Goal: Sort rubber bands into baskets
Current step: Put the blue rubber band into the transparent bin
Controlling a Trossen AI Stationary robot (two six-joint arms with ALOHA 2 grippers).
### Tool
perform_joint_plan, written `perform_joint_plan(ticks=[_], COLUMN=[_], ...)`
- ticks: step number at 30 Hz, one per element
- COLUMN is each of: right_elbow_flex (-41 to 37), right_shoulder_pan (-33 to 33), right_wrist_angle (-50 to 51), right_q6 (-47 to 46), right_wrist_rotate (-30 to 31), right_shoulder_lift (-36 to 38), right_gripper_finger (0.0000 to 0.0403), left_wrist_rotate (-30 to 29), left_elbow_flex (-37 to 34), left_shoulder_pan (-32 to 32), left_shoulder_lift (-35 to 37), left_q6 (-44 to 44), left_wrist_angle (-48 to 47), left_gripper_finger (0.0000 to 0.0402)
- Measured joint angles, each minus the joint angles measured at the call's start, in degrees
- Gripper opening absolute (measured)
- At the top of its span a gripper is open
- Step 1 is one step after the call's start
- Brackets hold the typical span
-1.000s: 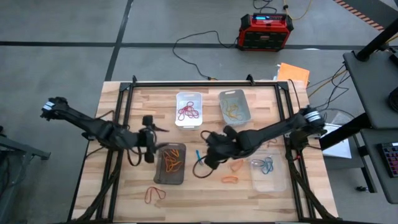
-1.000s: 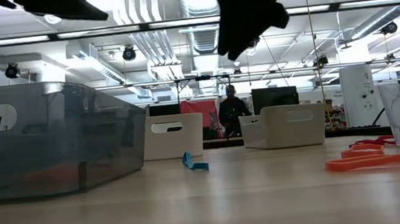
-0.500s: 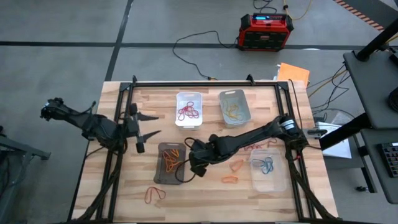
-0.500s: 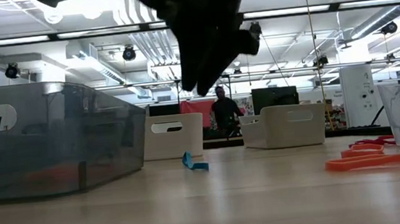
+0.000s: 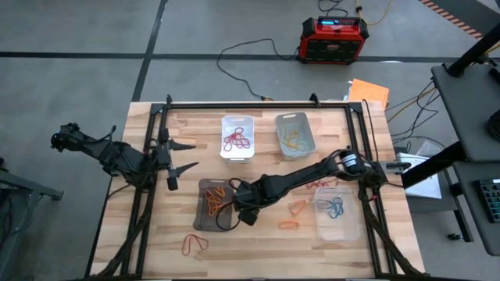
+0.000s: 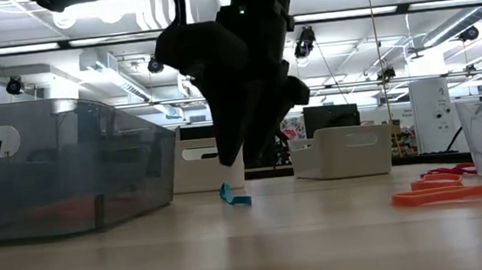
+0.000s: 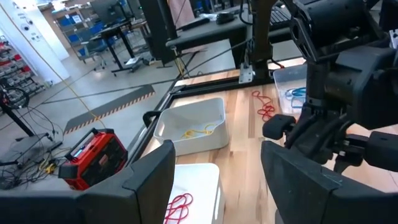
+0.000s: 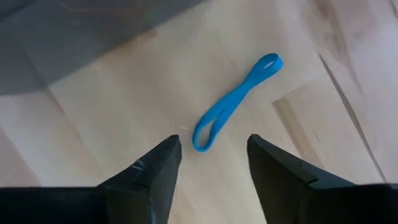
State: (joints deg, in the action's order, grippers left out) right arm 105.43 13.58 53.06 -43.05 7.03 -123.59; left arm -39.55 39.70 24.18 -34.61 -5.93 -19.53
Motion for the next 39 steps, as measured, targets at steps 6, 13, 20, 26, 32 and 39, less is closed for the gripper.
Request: perform_joint_plan(ticks=[6,13,20,26,32,39], right_elbow_flex=[-0.9,-0.9,-0.8,-0.8,-0.8,-1.0], right_shoulder_pan=[0.0,0.1,0.2,0.2,0.1,0.1], right_wrist_angle=[-1.1,-4.1,-4.1,-4.1,-3.9,-2.3], right_q6=[0.2,0.7,1.0,1.0,3.5,5.0], right_wrist_rotate=[0.5,0.4,0.7,1.3,2.3,1.9], right_shoulder_lift=[-1.1,-4.0,-5.3,-5.6,-5.6,-4.3], right_gripper_finger=[0.0208,0.0209,0.0188,0.0125,0.0032,0.0010], left_wrist_rotate=[0.0,0.0,0.0,0.0,0.0,0.0], left_elbow_flex=[0.0,0.0,0.0,0.0,0.0,0.0], left_shoulder_pan=[0.0,0.0,0.0,0.0,0.0,0.0], left_shoulder_lift=[0.0,-0.2,-0.3,-0.8,-1.6,-2.2], left_q6=[0.0,0.7,1.0,1.0,1.5,2.2], left_wrist_angle=[-0.4,-1.2,-1.2,-1.2,-1.2,-1.2], left_gripper_finger=[0.0221,0.0221,0.0221,0.0221,0.0221,0.0221])
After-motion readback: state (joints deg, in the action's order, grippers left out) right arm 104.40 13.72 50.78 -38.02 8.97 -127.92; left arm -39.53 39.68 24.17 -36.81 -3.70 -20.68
